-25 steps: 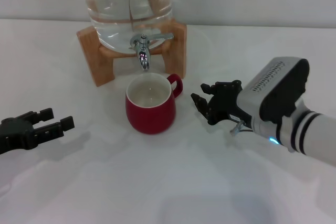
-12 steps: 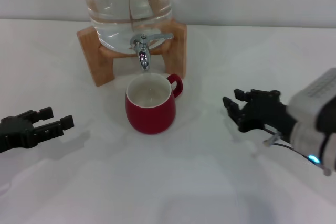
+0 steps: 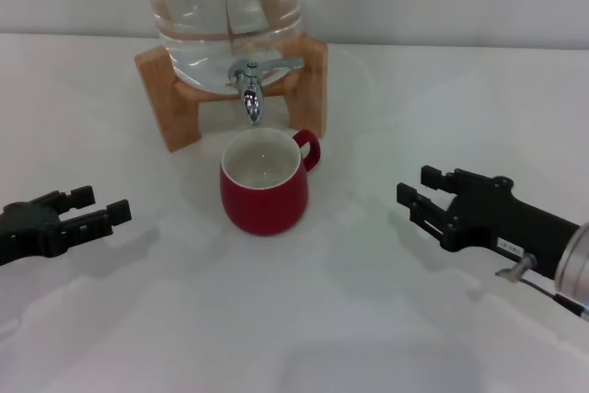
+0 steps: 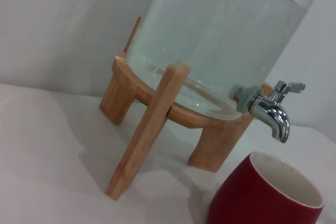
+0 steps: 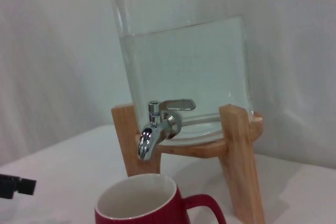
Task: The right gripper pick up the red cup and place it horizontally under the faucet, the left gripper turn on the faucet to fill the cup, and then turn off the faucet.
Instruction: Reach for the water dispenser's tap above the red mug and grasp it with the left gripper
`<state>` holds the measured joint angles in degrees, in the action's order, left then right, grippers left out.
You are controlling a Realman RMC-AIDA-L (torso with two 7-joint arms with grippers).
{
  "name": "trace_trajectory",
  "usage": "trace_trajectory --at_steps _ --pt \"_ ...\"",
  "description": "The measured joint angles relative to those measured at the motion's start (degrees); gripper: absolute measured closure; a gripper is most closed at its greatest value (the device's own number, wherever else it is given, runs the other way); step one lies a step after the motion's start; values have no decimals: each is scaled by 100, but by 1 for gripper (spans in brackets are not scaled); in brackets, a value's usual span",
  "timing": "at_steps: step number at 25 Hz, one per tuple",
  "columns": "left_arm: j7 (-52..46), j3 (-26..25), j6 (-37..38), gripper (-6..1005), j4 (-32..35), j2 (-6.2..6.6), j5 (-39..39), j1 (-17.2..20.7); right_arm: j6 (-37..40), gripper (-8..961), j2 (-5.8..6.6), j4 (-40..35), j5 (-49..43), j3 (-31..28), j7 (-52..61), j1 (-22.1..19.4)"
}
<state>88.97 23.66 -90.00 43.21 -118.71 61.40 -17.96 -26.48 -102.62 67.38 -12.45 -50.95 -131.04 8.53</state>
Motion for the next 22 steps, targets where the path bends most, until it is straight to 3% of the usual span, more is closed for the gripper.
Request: trace_trajectory --at_steps 4,7,13,16,18,22 --pt "-13 3 -4 118 3 -3 1 -27 -147 516 -1 -177 -349 -35 524 97" --pt "-18 8 -15 118 4 -3 2 -52 -207 461 -15 -261 -812 -157 1053 179" --pt "-234 121 -201 118 84 10 -14 -79 -534 352 -152 -509 -1480 -529 1794 197" --pt "-801 638 -820 118 799 1 -253 -33 -642 272 -193 -553 -1576 -667 1901 164" --pt "-1158 958 -1218 118 1643 -60 -406 132 -653 185 -197 -586 -1578 -705 1912 164" --pt "-1471 1159 -1648 118 2827 -47 -157 366 -656 185 -201 -626 -1582 -727 1948 171"
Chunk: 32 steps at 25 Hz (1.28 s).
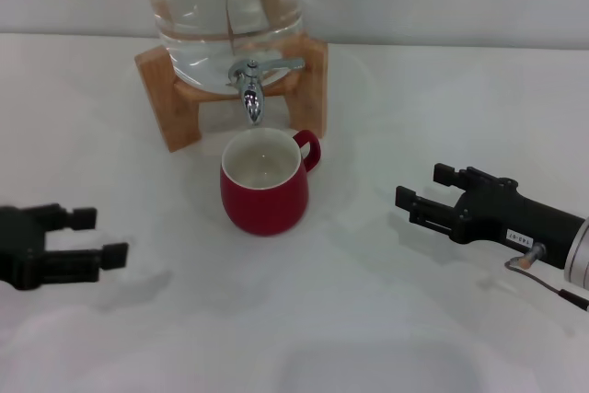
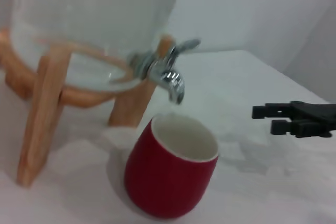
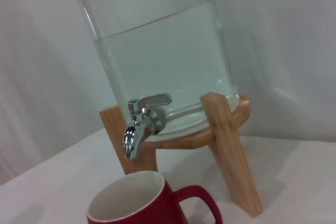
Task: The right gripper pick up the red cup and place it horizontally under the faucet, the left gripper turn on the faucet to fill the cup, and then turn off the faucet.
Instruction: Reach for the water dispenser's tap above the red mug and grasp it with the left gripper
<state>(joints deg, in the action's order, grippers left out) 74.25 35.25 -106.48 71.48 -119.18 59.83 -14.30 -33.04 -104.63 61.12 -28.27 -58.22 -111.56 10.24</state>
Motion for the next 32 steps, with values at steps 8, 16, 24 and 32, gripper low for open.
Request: trace_trajectory --at_steps 8,16,24,32 --pt "-328 35 -230 118 1447 42 -257 -260 9 185 -12 -4 -79 -48 9 25" --pt "-532 383 -584 118 2197 174 -1010 -1245 56 185 -106 -76 -152 -64 -27 34" --pt "-1011 1118 -718 118 2241 479 -1390 -2177 68 185 -188 -137 -346 -133 3 49" --pt "-1201 1679 -978 118 2161 474 -2118 -3085 55 185 -189 -128 -350 -137 4 49"
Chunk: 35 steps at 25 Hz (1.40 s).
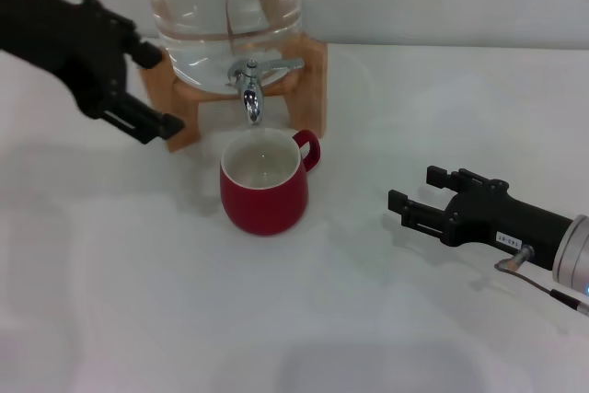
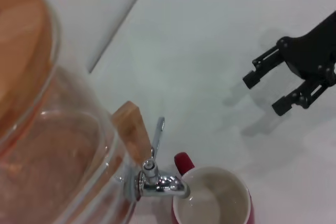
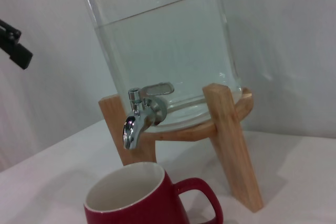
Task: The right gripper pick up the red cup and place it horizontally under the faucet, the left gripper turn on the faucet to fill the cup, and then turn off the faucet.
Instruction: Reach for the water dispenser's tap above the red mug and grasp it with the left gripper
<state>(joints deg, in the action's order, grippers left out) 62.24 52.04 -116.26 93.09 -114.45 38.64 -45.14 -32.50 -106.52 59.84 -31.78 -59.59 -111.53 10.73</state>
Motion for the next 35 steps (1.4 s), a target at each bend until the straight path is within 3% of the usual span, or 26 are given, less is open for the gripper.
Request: trace_trajectory --at_steps 4,11,19,35 --pt "-60 196 34 118 -67 -55 -130 -273 -19 185 0 -5 -3 0 0 2" --pt "-61 734 480 118 -181 -271 -355 -424 -31 185 0 -8 -7 4 0 27" --pt "-64 1125 992 118 -794 -431 -784 -796 -44 186 -1 -8 -6 23 0 35" --pt "-136 1589 2077 118 -1468 -456 -755 -913 -47 186 -30 -12 -4 5 0 22"
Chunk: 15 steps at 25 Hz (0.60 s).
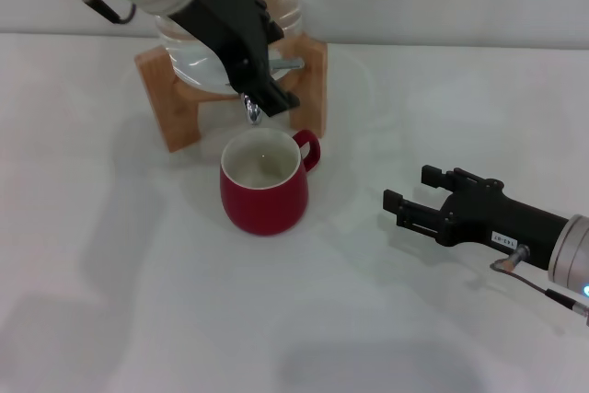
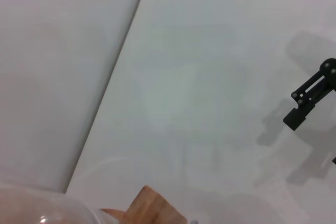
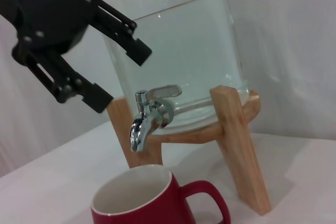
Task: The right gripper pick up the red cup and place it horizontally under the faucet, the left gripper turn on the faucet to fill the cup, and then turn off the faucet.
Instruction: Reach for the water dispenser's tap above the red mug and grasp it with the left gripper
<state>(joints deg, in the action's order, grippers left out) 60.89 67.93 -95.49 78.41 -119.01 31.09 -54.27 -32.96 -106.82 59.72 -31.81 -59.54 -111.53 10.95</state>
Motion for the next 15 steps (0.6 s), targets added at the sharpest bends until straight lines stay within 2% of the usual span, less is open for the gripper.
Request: trace_trajectory --at_steps 7,15 --pt "24 174 352 118 -511 -8 59 -173 0 186 -8 -4 0 -6 4 6" --pt "20 226 570 119 -736 -9 73 -307 3 186 19 -4 -1 -14 6 -13"
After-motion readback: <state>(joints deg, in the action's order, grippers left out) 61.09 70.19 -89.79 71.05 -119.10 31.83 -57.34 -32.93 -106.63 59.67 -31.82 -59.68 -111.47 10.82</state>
